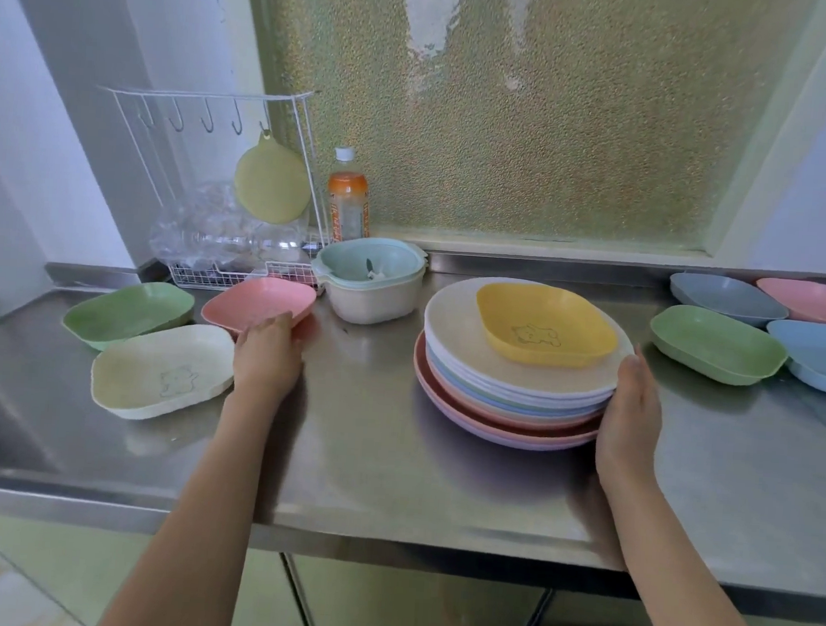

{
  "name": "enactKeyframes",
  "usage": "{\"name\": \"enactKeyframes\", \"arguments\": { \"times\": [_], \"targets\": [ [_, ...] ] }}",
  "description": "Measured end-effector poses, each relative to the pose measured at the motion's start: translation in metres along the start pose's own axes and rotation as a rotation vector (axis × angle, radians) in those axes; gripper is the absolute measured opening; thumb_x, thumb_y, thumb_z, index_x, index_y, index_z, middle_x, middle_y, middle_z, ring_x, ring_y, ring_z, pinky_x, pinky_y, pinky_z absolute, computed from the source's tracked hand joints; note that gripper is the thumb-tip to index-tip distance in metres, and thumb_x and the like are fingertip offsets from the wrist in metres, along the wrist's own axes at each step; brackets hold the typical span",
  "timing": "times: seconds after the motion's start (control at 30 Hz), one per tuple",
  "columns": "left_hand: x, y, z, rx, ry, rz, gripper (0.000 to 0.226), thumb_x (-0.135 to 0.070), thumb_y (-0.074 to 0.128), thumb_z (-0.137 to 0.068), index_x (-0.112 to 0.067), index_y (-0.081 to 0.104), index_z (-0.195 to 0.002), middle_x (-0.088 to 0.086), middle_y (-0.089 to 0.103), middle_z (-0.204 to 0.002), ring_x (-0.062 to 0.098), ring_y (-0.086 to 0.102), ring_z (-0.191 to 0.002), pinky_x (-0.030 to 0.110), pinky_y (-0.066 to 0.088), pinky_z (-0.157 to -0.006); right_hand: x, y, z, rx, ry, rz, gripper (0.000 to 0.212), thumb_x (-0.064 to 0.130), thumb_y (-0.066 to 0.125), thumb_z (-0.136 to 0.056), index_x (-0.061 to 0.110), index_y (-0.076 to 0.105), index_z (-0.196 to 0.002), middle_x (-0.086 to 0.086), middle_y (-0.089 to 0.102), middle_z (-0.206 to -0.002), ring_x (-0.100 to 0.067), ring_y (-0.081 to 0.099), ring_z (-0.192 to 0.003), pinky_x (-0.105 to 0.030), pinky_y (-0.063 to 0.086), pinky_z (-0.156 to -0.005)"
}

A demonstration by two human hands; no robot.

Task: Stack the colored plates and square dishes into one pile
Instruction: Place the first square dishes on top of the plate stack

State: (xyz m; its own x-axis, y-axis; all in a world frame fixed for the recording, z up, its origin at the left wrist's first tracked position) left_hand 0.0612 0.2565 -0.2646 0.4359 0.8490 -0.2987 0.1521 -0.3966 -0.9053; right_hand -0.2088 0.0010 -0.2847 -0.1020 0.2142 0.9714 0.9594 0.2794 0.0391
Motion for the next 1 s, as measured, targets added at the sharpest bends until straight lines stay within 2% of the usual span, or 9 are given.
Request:
{"name": "enactKeyframes", "arguments": {
  "times": [0.17,0.23,0.37,0.5,0.6,0.67,0.77,0.9,1.0],
  "targets": [
    [0.0,0.006,-0.01,-0.048,-0.02,-0.007,0.029,0.001,0.044,-0.093,0.007,0.059,-0.118,0.03,0.054,-0.119,0.044,0.051,-0.111,0.048,0.04,-0.09,-0.001,0.0,0.0,-0.006,-0.003,-0.017,0.046,0.04,0.033,-0.099,0.02,0.046,-0.139,0.0,0.049,-0.142,-0.014,0.044,-0.129,-0.033,0.034,-0.108],
    [-0.001,0.006,-0.009,-0.145,-0.036,0.051,0.027,0.008,0.042,-0.088,0.012,0.061,-0.107,0.033,0.053,-0.113,0.046,0.05,-0.105,0.05,0.039,-0.087,-0.001,0.0,-0.001,-0.014,0.0,-0.027,0.046,0.04,0.033,-0.099,0.021,0.045,-0.139,0.001,0.048,-0.143,-0.012,0.043,-0.13,-0.029,0.033,-0.106],
    [-0.009,-0.013,0.001,-0.444,-0.148,0.368,0.025,0.011,0.041,-0.086,0.015,0.058,-0.104,0.037,0.05,-0.114,0.049,0.046,-0.108,0.047,0.033,-0.091,-0.002,0.0,-0.001,-0.006,0.001,-0.023,0.047,0.041,0.033,-0.098,0.021,0.046,-0.138,0.001,0.049,-0.142,-0.015,0.043,-0.131,-0.036,0.034,-0.11],
    [-0.035,-0.047,0.01,-0.613,0.079,0.574,0.016,0.007,0.046,-0.089,0.013,0.061,-0.092,0.035,0.054,-0.098,0.044,0.054,-0.09,0.029,0.029,-0.07,-0.002,0.001,-0.001,-0.009,0.002,-0.023,0.048,0.042,0.033,-0.097,0.023,0.044,-0.14,0.003,0.048,-0.143,-0.013,0.042,-0.13,-0.032,0.033,-0.107],
    [-0.083,-0.07,0.026,-0.554,0.342,0.646,0.011,0.007,0.052,-0.087,0.009,0.063,-0.087,0.024,0.056,-0.09,0.031,0.054,-0.083,0.024,0.029,-0.066,-0.003,0.001,-0.001,-0.004,0.014,-0.03,0.048,0.043,0.033,-0.097,0.023,0.046,-0.138,0.002,0.05,-0.141,-0.014,0.045,-0.129,-0.04,0.035,-0.11],
    [-0.123,-0.078,0.043,-0.461,0.525,0.675,0.013,0.008,0.055,-0.087,0.007,0.067,-0.091,0.021,0.058,-0.094,0.024,0.054,-0.087,0.024,0.037,-0.07,-0.003,0.0,-0.001,-0.009,0.013,-0.032,0.047,0.042,0.034,-0.097,0.023,0.045,-0.139,0.002,0.049,-0.142,-0.014,0.044,-0.129,-0.036,0.035,-0.109],
    [-0.173,-0.072,0.069,-0.287,0.743,0.627,0.012,0.005,0.058,-0.086,0.004,0.07,-0.089,0.022,0.061,-0.092,0.033,0.06,-0.085,0.039,0.047,-0.077,-0.003,0.0,0.001,-0.01,0.001,-0.035,0.046,0.04,0.034,-0.099,0.022,0.043,-0.14,0.003,0.047,-0.143,-0.012,0.042,-0.13,-0.028,0.032,-0.105],
    [-0.209,-0.047,0.084,-0.128,0.833,0.324,0.02,-0.006,0.052,-0.092,-0.007,0.069,-0.102,0.013,0.06,-0.106,0.032,0.057,-0.099,0.033,0.033,-0.076,-0.002,0.0,0.002,-0.007,0.004,-0.04,0.045,0.039,0.034,-0.1,0.024,0.042,-0.141,0.005,0.046,-0.144,-0.009,0.042,-0.129,-0.025,0.031,-0.101],
    [-0.216,-0.035,0.085,0.027,0.83,0.215,0.024,-0.008,0.046,-0.095,-0.009,0.066,-0.109,0.011,0.056,-0.111,0.032,0.053,-0.104,0.037,0.038,-0.083,-0.002,0.0,0.002,-0.017,0.005,-0.049,0.044,0.037,0.035,-0.1,0.023,0.042,-0.141,0.006,0.046,-0.144,-0.006,0.042,-0.126,-0.023,0.03,-0.099]
  ]
}}
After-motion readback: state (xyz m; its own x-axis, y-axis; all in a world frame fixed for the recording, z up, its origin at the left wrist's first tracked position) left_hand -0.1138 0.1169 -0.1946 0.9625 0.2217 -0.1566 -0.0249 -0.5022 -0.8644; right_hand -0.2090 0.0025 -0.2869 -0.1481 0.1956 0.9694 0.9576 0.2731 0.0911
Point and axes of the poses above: each hand's wrist, its own z-axis away from the middle knuckle, its own y-axis out of the palm, x = y × z, the point moved 1 cm from there along -z, towards the middle knuckle
